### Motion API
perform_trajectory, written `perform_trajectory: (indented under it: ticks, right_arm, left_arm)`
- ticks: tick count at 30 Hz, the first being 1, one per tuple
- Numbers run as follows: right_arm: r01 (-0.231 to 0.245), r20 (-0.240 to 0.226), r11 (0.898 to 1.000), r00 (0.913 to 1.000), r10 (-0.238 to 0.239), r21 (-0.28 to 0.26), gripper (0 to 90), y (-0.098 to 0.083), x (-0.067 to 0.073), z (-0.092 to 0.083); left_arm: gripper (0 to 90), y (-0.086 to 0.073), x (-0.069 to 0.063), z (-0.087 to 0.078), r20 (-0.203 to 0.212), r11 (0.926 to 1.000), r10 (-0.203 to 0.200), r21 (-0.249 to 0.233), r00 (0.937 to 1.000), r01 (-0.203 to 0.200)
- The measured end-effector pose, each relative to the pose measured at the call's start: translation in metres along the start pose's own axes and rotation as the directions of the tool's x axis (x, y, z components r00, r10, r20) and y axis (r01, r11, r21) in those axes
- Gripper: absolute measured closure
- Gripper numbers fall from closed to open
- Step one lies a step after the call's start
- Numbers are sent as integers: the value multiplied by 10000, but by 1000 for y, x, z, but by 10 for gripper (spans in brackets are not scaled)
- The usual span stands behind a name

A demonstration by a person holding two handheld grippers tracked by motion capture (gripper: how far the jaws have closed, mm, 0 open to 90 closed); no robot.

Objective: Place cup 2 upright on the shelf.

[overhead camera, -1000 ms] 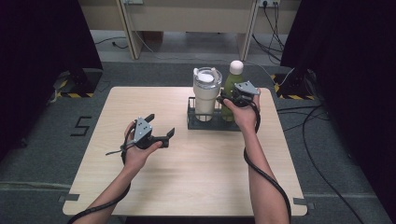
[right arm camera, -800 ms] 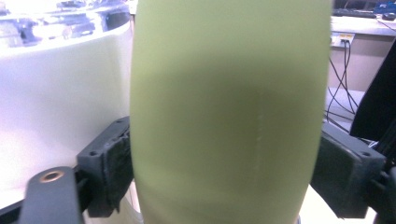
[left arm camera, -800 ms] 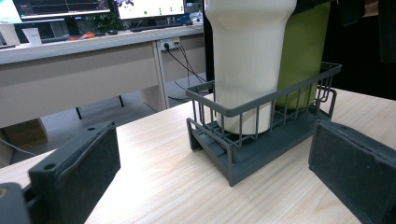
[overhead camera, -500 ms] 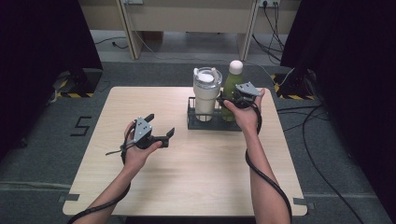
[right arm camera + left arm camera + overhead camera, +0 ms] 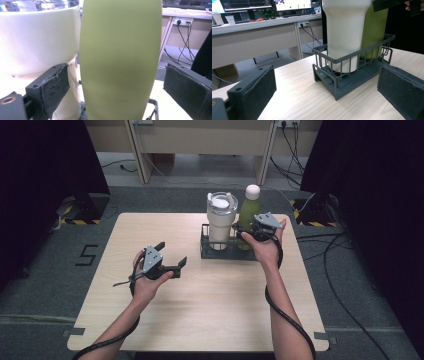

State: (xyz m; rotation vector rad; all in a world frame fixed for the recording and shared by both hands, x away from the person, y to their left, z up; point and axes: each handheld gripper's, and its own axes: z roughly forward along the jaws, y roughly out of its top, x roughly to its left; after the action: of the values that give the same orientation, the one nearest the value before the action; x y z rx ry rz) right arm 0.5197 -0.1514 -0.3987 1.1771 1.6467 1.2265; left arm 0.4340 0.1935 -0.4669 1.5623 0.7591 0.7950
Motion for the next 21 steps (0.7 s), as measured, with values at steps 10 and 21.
perform_trajectory:
  ticks: [10, 21]
  right_arm:
    - [6, -80, 10000, 10000, -7, -97, 69, -1, -1, -13]
    - [55, -167, 10000, 9998, -56, -66, 81, -7, -5, -28]
  left_arm:
    - [12, 0, 0, 0, -10, 10000, 2, -15, 10000, -2]
    - [12, 0, -1, -1, -16, 10000, -3, -4, 10000, 3]
